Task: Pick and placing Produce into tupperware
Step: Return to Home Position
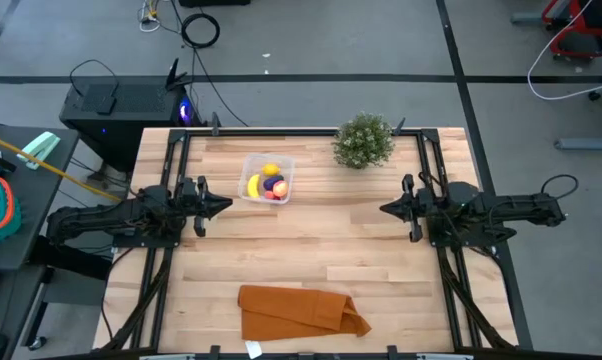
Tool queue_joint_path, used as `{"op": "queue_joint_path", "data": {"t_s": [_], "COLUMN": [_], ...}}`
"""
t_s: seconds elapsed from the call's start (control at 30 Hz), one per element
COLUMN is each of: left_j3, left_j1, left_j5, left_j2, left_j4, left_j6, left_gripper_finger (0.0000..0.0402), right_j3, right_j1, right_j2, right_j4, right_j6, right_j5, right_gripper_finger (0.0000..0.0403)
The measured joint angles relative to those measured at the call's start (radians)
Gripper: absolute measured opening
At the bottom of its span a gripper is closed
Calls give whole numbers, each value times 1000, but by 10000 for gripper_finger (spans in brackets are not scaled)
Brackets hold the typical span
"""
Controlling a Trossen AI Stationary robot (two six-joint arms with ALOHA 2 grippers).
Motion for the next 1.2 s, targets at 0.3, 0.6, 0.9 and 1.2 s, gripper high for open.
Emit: {"op": "queue_joint_path", "data": {"t_s": [0.3, 0.6, 0.9, 1.2], "left_j3": [0, 0, 0, 0], "left_j1": [0, 0, 0, 0], "left_j5": [0, -1, -1, 0], "left_j2": [0, 0, 0, 0], "left_j4": [0, -1, -1, -1], "left_j6": [0, 205, 204, 202], "left_gripper_finger": [31, 40, 28, 39], "right_j3": [40, 40, 40, 39], "right_j1": [0, 0, 0, 0], "right_j2": [0, 0, 0, 0], "right_j4": [-66, -65, -66, -68], "right_j6": [-11, 34, 31, 30], "right_j5": [0, 7, 7, 8], "right_gripper_finger": [6, 7, 7, 7]}}
